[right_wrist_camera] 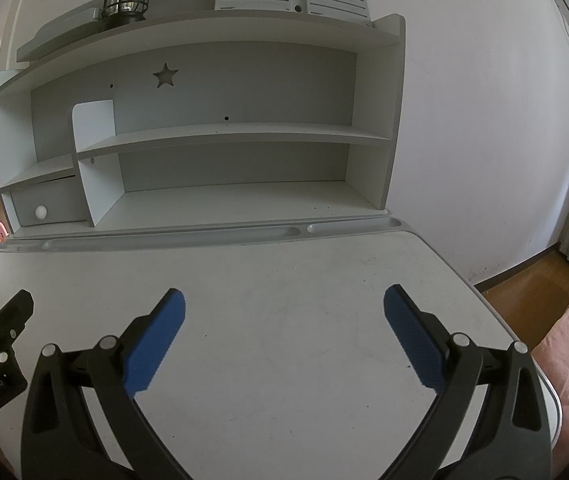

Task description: Collect trash

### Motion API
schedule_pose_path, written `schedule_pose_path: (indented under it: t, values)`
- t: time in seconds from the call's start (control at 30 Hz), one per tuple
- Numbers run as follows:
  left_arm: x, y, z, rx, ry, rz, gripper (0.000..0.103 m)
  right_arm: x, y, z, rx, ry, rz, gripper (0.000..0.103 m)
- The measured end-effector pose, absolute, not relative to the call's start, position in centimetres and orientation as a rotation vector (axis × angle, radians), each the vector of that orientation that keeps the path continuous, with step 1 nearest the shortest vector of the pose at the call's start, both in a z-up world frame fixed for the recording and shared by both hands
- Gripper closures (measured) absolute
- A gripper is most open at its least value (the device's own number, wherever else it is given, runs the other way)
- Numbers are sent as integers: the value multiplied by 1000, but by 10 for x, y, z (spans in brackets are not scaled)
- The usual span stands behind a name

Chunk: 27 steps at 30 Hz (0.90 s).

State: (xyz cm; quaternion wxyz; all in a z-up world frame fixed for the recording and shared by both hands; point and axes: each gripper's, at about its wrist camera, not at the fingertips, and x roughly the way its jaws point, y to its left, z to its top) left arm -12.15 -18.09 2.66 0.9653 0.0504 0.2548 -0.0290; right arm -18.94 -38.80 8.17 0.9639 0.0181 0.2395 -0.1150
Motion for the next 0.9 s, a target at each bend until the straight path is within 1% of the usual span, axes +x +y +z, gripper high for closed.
schedule_pose_path:
  t: [0.1,0.27,0.47,0.6,0.77,0.9]
  values:
    - [-119,-180,26,94,535,-45,6,-189,-388,83,38,481,-233,7]
    - [-106,-176,14,34,666,-50,6,-187,-384,84,35,482,-240,7]
    - [-99,-182,4,101,746,-12,6,-180,-386,81,69,525,-241,7]
    - [-89,-181,-6,72,831,-85,6,-166,-395,74,119,610,-241,7]
    - [-77,-185,-21,139,932,-145,6,-141,-405,52,176,796,-252,7]
    - [-75,-176,-24,96,947,-153,6,-132,-396,43,145,867,-230,7]
